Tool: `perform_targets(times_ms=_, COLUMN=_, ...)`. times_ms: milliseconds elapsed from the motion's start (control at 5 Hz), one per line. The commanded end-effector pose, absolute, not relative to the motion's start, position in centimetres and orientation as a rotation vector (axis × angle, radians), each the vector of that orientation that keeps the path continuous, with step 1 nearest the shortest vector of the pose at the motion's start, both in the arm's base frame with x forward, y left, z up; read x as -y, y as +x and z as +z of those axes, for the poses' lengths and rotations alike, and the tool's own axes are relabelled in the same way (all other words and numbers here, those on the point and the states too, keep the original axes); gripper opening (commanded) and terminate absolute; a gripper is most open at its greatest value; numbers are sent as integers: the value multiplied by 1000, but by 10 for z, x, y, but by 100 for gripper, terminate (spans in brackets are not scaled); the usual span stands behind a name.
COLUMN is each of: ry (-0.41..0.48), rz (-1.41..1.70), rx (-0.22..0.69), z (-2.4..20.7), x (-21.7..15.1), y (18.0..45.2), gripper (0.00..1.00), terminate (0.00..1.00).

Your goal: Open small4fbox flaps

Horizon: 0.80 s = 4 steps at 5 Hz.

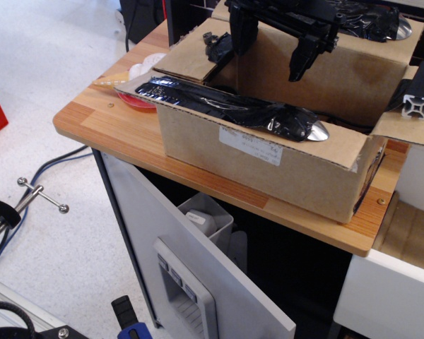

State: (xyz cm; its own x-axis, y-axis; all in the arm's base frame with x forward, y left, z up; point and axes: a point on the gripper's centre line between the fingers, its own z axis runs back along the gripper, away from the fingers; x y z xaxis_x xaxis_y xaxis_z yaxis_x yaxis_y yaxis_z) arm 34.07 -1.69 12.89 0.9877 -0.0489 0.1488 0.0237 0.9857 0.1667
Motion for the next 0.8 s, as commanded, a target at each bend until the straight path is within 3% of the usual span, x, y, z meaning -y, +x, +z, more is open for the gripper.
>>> perform_targets(times_ms=0, ry=165, rz=-37, rx=153, z=129, x=17, y=341, gripper=100, terminate=0)
perform_targets(times_ms=600, ry=136, rz=-25, rx=174, z=104, x=21, y=332, gripper=100, terminate=0)
